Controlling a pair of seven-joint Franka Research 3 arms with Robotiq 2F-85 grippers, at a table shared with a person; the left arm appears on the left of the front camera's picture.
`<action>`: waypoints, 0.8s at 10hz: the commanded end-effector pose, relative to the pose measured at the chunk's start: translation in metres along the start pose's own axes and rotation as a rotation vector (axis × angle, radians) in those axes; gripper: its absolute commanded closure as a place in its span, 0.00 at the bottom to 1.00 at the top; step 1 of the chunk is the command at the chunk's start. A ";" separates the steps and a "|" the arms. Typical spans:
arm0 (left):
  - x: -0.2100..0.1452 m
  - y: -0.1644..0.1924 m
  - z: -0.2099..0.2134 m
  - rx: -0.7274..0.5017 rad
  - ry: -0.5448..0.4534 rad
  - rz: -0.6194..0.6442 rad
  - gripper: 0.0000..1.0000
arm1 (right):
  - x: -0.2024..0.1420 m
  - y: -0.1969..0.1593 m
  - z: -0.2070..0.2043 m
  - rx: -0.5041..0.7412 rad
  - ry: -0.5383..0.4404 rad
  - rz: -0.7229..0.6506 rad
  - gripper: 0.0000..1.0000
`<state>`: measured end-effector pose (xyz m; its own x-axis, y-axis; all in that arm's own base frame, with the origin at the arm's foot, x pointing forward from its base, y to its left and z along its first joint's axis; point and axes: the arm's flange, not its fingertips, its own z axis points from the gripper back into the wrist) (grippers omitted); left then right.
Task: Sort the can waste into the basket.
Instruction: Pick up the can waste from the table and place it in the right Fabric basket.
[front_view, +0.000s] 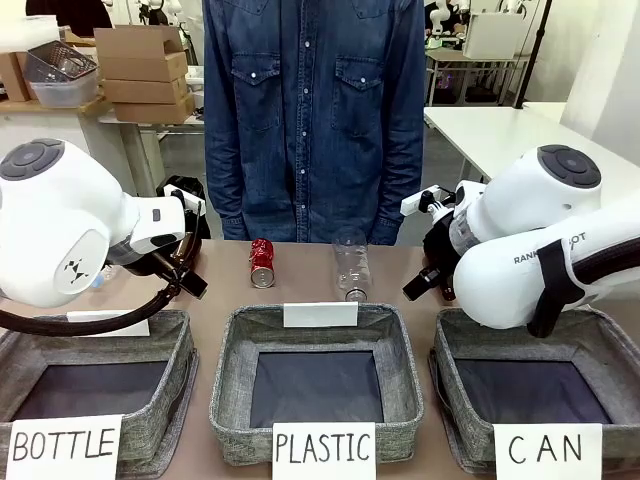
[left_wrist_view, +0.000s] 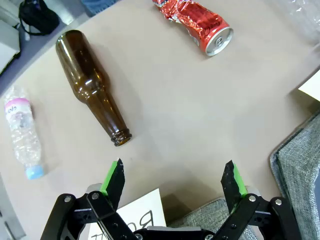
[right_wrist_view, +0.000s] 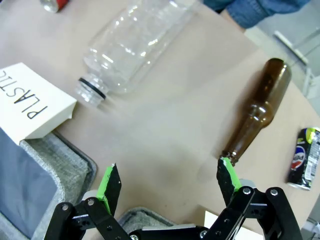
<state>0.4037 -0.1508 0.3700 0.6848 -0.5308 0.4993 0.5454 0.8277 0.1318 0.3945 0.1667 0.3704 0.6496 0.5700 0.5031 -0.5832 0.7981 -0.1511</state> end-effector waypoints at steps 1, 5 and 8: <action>0.000 0.000 0.000 0.000 0.000 0.000 0.00 | 0.000 0.000 0.000 0.000 -0.001 0.000 0.00; 0.000 0.000 0.000 0.000 0.000 0.000 0.00 | 0.000 0.000 0.000 0.000 -0.001 0.000 0.00; -0.008 0.005 0.041 -0.003 0.005 -0.035 0.00 | -0.001 -0.004 0.042 0.023 -0.028 -0.090 0.00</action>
<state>0.4027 -0.1498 0.3775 0.6809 -0.5361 0.4989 0.5496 0.8243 0.1357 0.3940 0.1647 0.3788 0.6593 0.5488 0.5140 -0.5673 0.8117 -0.1389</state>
